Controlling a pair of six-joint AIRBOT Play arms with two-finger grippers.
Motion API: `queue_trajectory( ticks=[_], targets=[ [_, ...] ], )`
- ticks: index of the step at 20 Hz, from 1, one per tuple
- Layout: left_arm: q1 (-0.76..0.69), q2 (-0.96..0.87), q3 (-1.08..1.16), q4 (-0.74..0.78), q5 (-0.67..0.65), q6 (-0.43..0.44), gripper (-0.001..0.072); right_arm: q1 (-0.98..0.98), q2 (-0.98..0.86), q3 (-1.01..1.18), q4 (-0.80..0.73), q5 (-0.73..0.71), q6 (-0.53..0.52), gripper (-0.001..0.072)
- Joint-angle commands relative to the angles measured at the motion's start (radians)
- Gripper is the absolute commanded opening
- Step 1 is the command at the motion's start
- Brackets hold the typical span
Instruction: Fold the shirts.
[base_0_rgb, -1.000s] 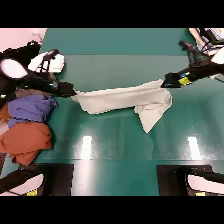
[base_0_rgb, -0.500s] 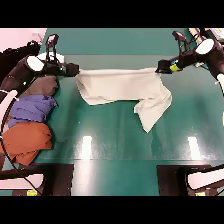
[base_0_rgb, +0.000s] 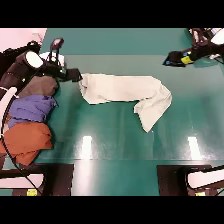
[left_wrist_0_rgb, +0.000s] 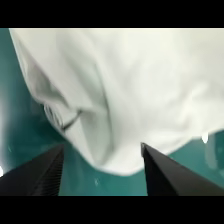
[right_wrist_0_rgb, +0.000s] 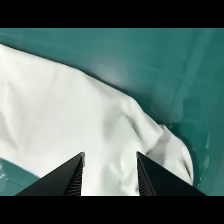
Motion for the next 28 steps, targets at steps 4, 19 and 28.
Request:
queue_trajectory(
  ticks=[4, 19, 28],
  targets=[
    [-0.003, -0.002, -0.298, -0.250, 0.114, 0.047, 0.0552, -0.092, 0.182, -0.245, 0.004, 0.035, -0.016, 0.0386],
    [-0.053, -0.051, -0.229, -0.322, 0.182, 0.082, 0.0024, -0.244, 0.414, -0.711, 0.034, -0.061, -0.015, 0.0388],
    [-0.052, -0.051, -0.117, -0.301, 0.098, 0.082, 0.0024, -0.192, 0.225, -0.824, 0.141, -0.153, -0.053, 0.0390]
  ],
)
